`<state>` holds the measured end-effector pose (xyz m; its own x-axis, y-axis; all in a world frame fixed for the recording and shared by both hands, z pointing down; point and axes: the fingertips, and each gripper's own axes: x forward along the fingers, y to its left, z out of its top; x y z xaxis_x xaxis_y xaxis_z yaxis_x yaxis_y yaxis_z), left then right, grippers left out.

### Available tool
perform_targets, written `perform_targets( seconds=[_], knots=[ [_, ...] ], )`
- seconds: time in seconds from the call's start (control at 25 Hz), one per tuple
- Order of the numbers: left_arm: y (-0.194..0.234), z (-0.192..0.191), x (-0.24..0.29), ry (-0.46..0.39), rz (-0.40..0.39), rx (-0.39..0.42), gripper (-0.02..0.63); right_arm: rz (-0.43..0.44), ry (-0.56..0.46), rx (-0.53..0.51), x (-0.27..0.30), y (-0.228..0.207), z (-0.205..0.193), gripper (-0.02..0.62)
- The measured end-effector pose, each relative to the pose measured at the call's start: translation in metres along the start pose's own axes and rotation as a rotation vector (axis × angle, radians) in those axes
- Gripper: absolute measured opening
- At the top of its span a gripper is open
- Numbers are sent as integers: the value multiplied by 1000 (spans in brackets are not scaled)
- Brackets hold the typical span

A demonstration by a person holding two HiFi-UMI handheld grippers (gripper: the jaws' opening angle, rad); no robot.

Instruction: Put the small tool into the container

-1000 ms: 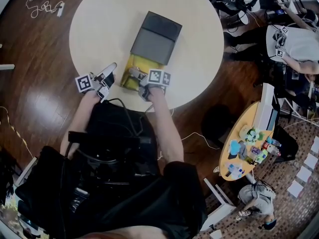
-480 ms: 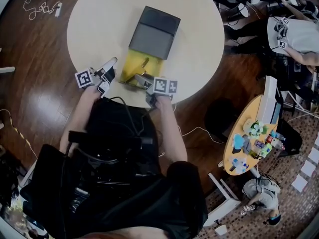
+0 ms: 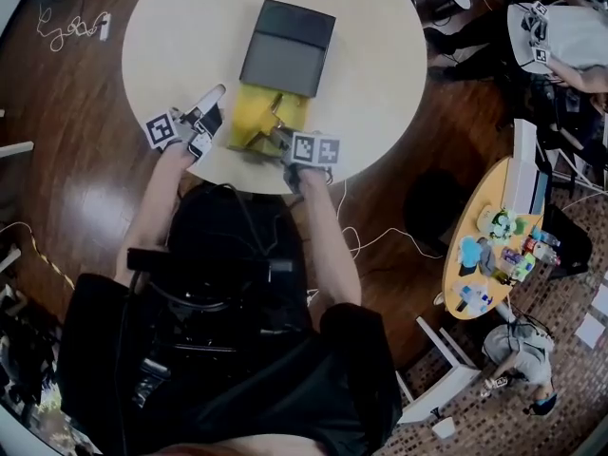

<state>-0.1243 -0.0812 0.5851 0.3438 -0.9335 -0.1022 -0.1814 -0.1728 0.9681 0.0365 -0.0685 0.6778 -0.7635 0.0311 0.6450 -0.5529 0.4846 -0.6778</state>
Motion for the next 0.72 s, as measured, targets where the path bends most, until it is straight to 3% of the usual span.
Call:
perform_targets(
  seconds=[0.32, 0.48, 0.72],
  knots=[
    [0, 3, -25, -52, 18, -3, 5, 93, -22, 48, 34, 22, 18, 9],
    [0, 6, -34, -70, 19, -9, 5, 143, -10, 128, 50, 31, 20, -3],
    [2, 6, -42, -83, 18, -15, 5, 47, 24, 15, 43, 20, 7, 46]
  ],
)
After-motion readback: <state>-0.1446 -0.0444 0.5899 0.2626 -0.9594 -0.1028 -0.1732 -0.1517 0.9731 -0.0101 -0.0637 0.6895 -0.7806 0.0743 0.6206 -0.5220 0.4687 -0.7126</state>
